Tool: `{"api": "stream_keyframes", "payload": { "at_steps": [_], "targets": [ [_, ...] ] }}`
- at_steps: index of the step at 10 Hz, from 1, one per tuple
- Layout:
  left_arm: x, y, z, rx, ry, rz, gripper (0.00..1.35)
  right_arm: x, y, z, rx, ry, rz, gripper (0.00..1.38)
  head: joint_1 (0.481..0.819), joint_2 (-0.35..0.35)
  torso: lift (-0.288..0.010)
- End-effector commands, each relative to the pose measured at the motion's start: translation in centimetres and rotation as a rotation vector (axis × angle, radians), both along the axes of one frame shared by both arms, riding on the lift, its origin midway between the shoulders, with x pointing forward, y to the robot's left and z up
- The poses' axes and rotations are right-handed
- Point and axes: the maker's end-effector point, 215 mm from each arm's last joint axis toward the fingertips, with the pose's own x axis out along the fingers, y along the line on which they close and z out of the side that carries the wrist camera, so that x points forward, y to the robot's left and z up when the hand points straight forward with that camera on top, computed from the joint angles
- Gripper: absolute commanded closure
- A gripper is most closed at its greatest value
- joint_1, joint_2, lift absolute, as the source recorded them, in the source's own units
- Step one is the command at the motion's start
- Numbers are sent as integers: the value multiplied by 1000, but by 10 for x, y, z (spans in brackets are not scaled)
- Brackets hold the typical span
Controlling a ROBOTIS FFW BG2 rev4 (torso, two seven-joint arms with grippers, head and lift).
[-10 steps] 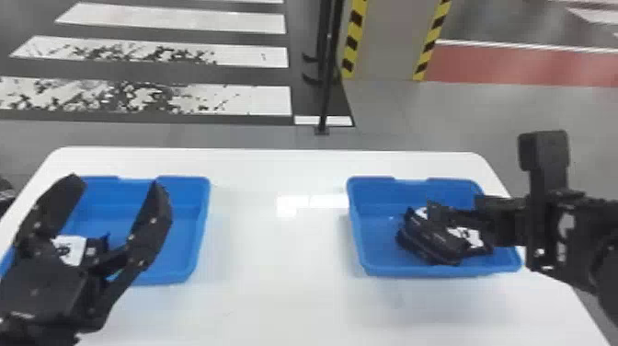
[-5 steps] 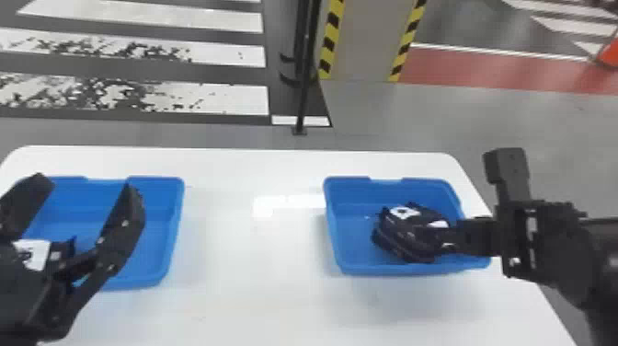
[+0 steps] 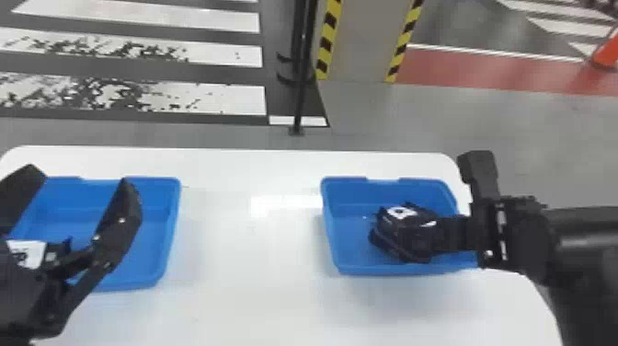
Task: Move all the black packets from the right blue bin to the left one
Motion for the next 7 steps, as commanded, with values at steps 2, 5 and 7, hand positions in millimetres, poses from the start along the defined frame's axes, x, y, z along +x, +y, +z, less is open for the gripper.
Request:
{"api": "stream_keyframes", "payload": {
  "at_steps": [2, 5, 7],
  "targets": [
    [0, 1, 3, 4, -10, 2, 159, -3, 9, -14, 12, 37, 14, 277, 695, -167, -140],
    [-1, 1, 7, 6, -27, 4, 159, -11, 6, -22, 7, 85, 5, 596, 695, -161, -140],
    [0, 2, 10, 11, -41, 7, 159, -20, 14, -26, 8, 131, 19, 987, 695, -164, -140]
  ]
}}
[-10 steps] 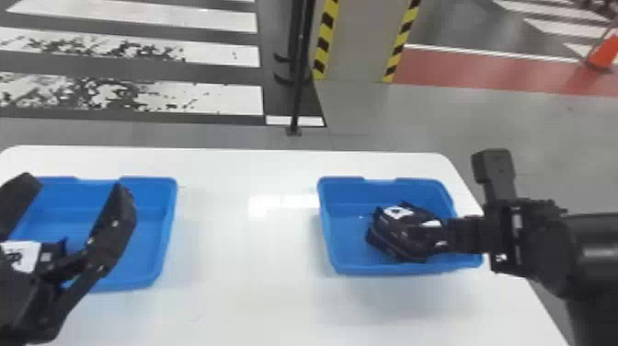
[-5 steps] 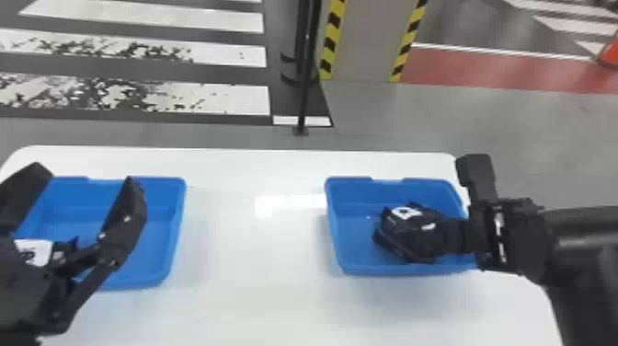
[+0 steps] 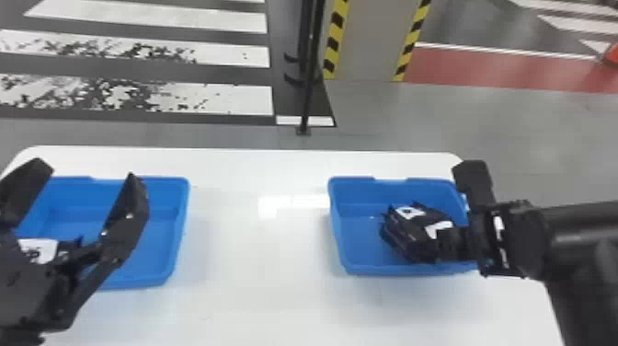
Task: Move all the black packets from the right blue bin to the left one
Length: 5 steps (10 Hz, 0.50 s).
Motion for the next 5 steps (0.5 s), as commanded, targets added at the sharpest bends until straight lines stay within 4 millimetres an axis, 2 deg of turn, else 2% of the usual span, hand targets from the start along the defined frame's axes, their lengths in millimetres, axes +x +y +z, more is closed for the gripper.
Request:
{"api": "stream_keyframes", "payload": {
  "at_steps": [1, 3, 5],
  "targets": [
    [0, 0, 1, -2, -8, 2, 159, -3, 4, -3, 5, 18, 6, 1101, 695, -163, -140],
    [0, 1, 2, -3, -18, 3, 170, 6, 6, 1, 3, -27, 17, 1124, 695, -157, -140],
    [-1, 1, 3, -6, -27, 7, 179, 26, 9, 24, 16, -155, 28, 1124, 695, -149, -140]
  ]
}}
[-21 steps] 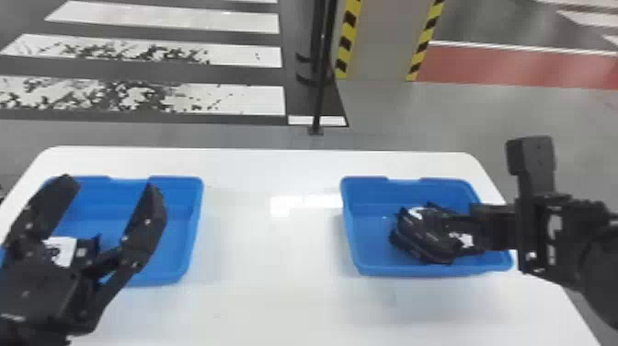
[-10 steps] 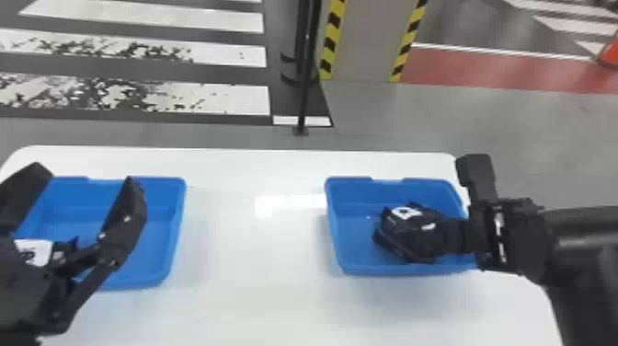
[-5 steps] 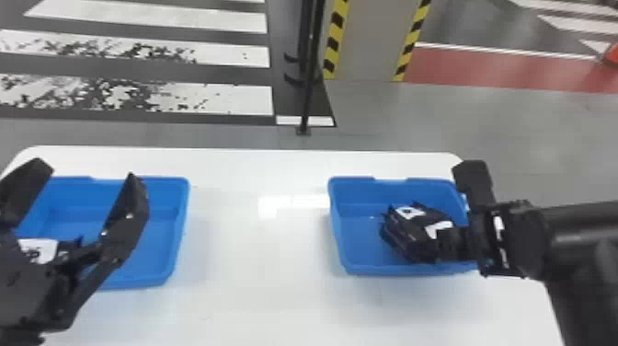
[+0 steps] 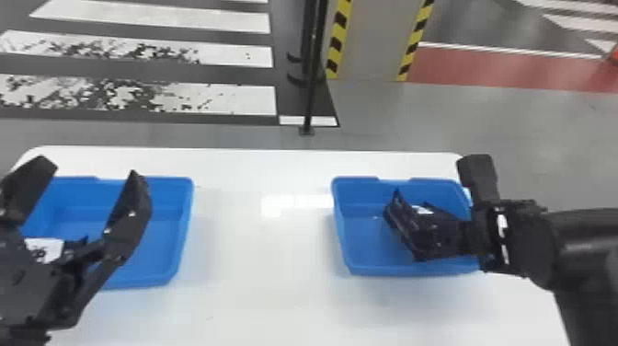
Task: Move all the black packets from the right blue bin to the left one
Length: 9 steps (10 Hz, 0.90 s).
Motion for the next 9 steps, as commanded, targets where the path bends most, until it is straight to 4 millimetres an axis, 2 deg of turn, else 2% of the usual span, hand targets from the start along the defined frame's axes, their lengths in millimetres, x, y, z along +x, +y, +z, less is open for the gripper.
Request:
{"api": "stream_keyframes", "payload": {
  "at_steps": [1, 3, 4, 5, 6, 7, 9],
  "targets": [
    [0, 0, 0, -1, -8, 3, 180, 18, 10, 18, 31, -105, 26, 1124, 695, -146, -140],
    [-1, 0, 2, -23, -24, 3, 176, 43, 52, 52, 204, -269, 117, 1124, 695, -120, -140],
    [0, 0, 2, -42, -29, 1, 176, 53, 92, 76, 382, -341, 202, 1124, 695, -106, -140],
    [2, -3, 0, -64, -16, -10, 167, 55, 143, 106, 552, -401, 322, 1124, 695, -66, -140],
    [7, -7, -5, -97, 11, -27, 165, 49, 181, 135, 698, -439, 414, 1124, 695, -7, -140],
    [10, -8, -6, -114, 19, -34, 170, 37, 209, 153, 774, -453, 485, 1124, 695, 48, -140],
    [14, -14, -3, -140, 20, -53, 182, 6, 263, 172, 1004, -399, 591, 1124, 692, 106, -140]
  ]
}}
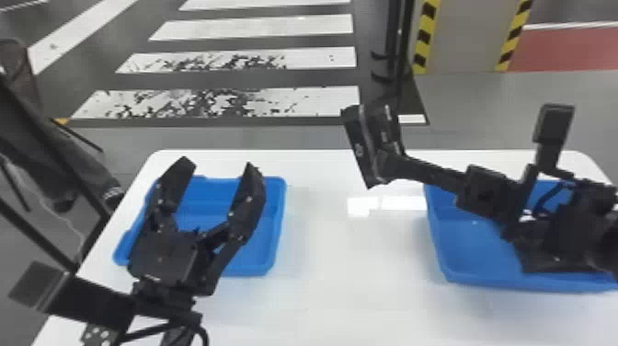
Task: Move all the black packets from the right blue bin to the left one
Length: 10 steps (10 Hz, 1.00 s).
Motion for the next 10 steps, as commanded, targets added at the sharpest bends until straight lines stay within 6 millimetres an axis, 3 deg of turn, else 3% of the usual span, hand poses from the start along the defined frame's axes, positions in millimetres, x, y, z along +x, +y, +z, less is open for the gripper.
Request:
{"api": "stream_keyframes", "payload": {
  "at_steps": [1, 4, 7, 9, 10],
  "targets": [
    [2, -4, 2, -11, 0, -12, 182, -12, 28, 4, 74, 35, 79, 1124, 688, 145, -140],
    [9, -26, -12, -60, 65, -93, 180, -28, 59, 20, 168, 52, 199, 1124, 687, 191, -140],
    [15, -54, -29, -240, 149, -262, 182, -49, 87, 27, 200, 72, 293, 1124, 693, 200, -140],
    [21, -56, -36, -280, 152, -288, 180, -64, 105, 20, 208, 109, 345, 1124, 695, 199, -140],
    [21, -52, -31, -307, 133, -286, 180, -66, 108, 18, 209, 121, 355, 1124, 695, 210, -140]
  ]
}}
